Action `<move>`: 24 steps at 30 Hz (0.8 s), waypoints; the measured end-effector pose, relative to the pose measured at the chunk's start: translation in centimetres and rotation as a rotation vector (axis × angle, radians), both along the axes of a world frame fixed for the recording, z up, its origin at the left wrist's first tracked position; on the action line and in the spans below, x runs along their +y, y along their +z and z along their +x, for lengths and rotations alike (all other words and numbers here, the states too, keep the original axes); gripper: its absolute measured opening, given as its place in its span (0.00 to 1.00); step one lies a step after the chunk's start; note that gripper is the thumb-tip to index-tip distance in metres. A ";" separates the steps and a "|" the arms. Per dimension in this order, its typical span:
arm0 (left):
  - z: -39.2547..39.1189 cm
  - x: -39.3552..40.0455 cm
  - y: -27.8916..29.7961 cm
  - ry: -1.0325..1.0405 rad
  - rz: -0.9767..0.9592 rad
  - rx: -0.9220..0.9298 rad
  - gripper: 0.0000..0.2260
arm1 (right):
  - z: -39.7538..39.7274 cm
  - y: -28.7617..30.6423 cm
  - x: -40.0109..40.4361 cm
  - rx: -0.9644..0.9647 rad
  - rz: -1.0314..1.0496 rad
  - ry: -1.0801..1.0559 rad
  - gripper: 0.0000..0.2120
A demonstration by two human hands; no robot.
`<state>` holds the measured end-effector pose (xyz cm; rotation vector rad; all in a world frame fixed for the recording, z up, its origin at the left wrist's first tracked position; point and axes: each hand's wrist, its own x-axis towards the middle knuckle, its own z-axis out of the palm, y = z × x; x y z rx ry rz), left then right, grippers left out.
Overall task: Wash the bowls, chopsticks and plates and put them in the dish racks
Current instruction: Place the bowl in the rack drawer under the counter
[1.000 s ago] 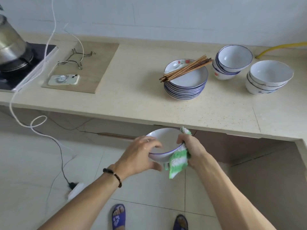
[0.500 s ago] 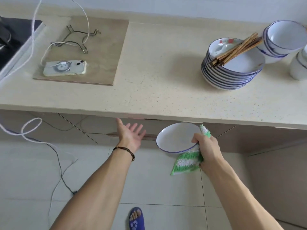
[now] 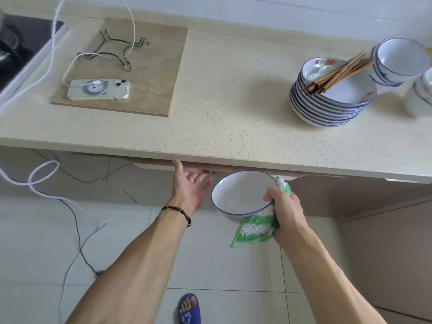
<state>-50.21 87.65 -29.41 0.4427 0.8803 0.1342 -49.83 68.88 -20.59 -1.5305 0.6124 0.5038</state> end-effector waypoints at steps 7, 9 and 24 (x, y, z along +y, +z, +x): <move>-6.6 -2.2 1.1 -0.253 0.319 0.320 0.17 | -2.1 1.7 -1.1 0.000 0.013 0.086 0.07; -9.6 -2.6 1.4 -0.388 0.670 0.535 0.13 | -3.0 2.2 -1.3 -0.007 0.019 0.114 0.08; -23.2 -2.7 2.7 -0.910 1.308 0.386 0.52 | -9.5 2.1 2.2 -0.001 0.022 0.376 0.07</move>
